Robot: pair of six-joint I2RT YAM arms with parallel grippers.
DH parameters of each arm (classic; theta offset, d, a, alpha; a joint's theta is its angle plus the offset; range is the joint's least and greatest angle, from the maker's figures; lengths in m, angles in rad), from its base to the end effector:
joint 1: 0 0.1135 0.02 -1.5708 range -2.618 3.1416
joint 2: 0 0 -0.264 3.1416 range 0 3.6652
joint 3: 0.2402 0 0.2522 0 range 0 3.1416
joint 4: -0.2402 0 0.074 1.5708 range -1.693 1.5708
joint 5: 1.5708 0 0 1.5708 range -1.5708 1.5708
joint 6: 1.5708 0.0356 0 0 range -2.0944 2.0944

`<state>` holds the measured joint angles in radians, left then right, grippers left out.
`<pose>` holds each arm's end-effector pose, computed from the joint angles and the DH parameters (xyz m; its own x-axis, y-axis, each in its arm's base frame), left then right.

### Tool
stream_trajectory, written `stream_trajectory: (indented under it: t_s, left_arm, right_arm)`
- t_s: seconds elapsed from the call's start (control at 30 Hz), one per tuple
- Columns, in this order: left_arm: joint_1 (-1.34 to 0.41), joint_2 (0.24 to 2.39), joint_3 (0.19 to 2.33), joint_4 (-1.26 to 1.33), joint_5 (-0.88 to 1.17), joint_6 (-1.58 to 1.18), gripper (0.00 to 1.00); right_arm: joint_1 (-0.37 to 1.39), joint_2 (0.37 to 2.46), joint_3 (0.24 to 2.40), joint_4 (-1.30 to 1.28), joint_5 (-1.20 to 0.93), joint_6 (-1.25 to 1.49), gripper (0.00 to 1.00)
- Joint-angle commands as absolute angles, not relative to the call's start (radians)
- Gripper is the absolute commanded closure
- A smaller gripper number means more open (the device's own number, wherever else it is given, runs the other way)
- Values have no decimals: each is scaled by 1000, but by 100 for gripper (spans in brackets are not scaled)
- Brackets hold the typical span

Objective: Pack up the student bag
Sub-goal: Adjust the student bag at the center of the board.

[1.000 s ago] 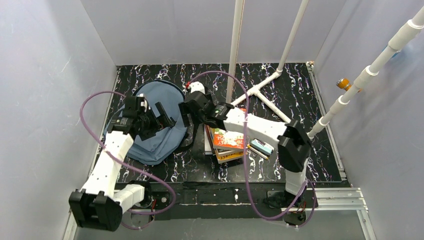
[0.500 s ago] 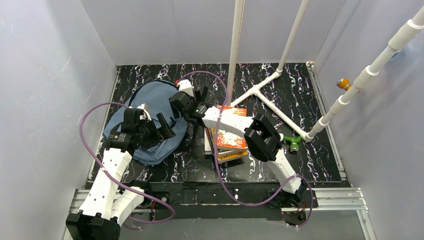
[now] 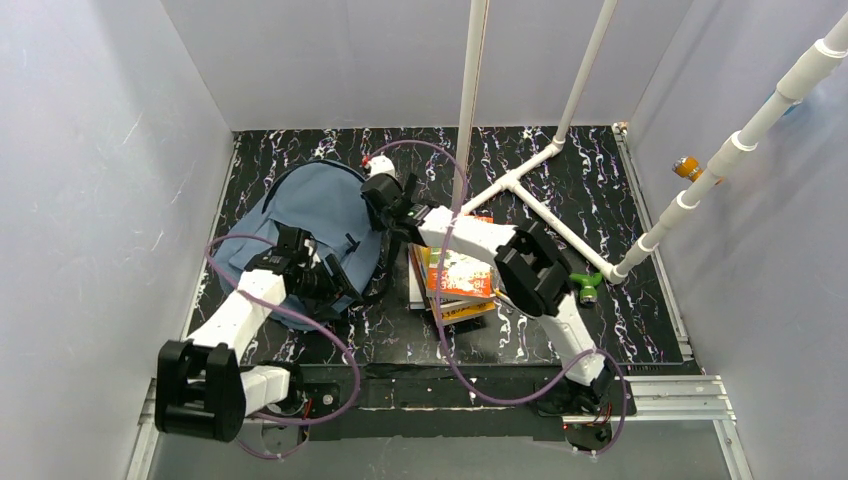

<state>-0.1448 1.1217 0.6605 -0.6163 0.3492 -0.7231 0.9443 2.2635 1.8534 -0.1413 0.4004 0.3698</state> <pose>0.1985 -0.0412 0.2014 -0.8493 -0.5045 -0.1556 -0.3548 0.7637 -0.5393 0.3209 0.4197 0.2181 -0.4857 -0.1033 -0.8680 -0.4031 0.9076 0.1175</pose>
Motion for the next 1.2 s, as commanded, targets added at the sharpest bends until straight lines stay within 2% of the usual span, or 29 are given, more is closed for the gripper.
stream_trajectory:
  t_s: [0.0, 0.1, 0.27, 0.33, 0.47, 0.6, 0.73, 0.83, 0.93, 1.07, 1.13, 1.17]
  left_arm:
    - [-99, 1222, 709, -584, 302, -714, 37]
    - [-36, 1332, 811, -630, 221, -636, 38]
    - [-2, 1386, 863, -630, 247, -580, 43]
    - [-2, 1346, 834, -611, 269, -583, 43]
    - [-2, 1253, 771, -606, 327, -604, 38]
    - [-2, 1180, 721, -619, 354, -610, 32]
    - [-2, 1157, 716, -636, 345, -597, 28]
    - [-2, 1187, 728, -636, 333, -592, 23]
    - [-2, 1208, 746, -644, 325, -592, 17]
    - [-2, 1159, 775, -677, 298, -593, 15]
    - [-2, 1112, 800, -728, 211, -585, 14]
    - [-2, 1088, 819, -753, 146, -577, 14]
  right_arm:
    - [949, 2027, 1679, -89, 293, 438, 99]
    - [949, 1906, 1512, -75, 251, 500, 99]
    - [950, 1779, 1284, 39, 88, 449, 97]
    - [951, 1776, 1278, 5, 62, 407, 82]
    - [951, 1772, 1344, -171, 78, 259, 67]
    - [952, 1736, 1402, -254, 109, 157, 46]
    - [975, 1727, 1485, -318, 162, 104, 36]
    - [996, 1731, 1510, -279, 118, 68, 29]
    - [1009, 1768, 1518, -190, -26, 50, 27]
    - [1011, 1823, 1536, -78, -103, 71, 27]
    - [1011, 1840, 1482, 44, -195, -24, 36]
    - [1012, 1842, 1437, 128, -232, -68, 9]
